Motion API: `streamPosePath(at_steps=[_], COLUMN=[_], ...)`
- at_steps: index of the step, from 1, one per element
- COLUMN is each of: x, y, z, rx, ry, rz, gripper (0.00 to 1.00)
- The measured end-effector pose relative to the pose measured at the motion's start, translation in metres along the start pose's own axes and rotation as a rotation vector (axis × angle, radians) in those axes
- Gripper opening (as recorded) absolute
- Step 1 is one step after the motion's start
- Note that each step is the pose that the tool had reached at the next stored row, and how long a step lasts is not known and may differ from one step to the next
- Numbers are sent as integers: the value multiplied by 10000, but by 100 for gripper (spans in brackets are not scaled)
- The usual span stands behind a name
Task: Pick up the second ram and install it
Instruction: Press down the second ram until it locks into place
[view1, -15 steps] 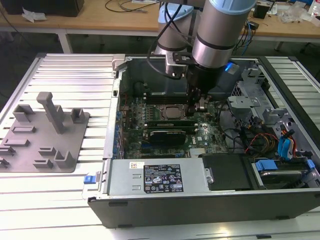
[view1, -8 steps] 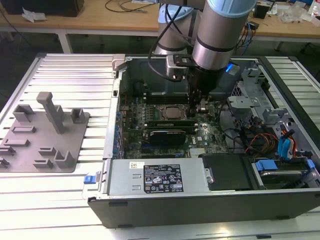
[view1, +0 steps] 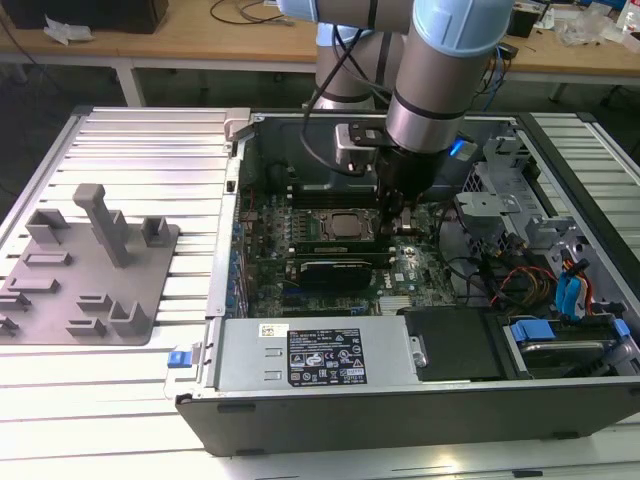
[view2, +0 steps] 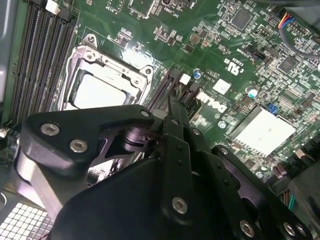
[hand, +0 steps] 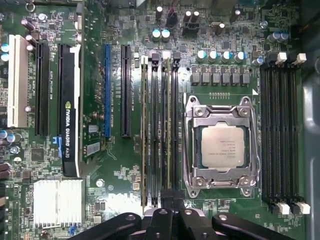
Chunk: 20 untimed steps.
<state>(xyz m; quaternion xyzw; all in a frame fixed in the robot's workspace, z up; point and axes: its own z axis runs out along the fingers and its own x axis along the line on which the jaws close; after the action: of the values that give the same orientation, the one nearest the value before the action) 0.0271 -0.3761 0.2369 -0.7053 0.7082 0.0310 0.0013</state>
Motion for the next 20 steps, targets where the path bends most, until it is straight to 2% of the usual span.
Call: streamPosePath(at_steps=[9, 15, 16, 19, 20], x=[-5, -4, -8, -11, -11], y=[-31, -31, -30, -25, -25], z=[63, 75, 58, -67, -66], rx=[0, -2, 1, -1, 0], ry=[3, 3, -18, 3, 0], rz=[1, 2, 2, 2, 2], gripper=[8, 8, 8, 8, 8])
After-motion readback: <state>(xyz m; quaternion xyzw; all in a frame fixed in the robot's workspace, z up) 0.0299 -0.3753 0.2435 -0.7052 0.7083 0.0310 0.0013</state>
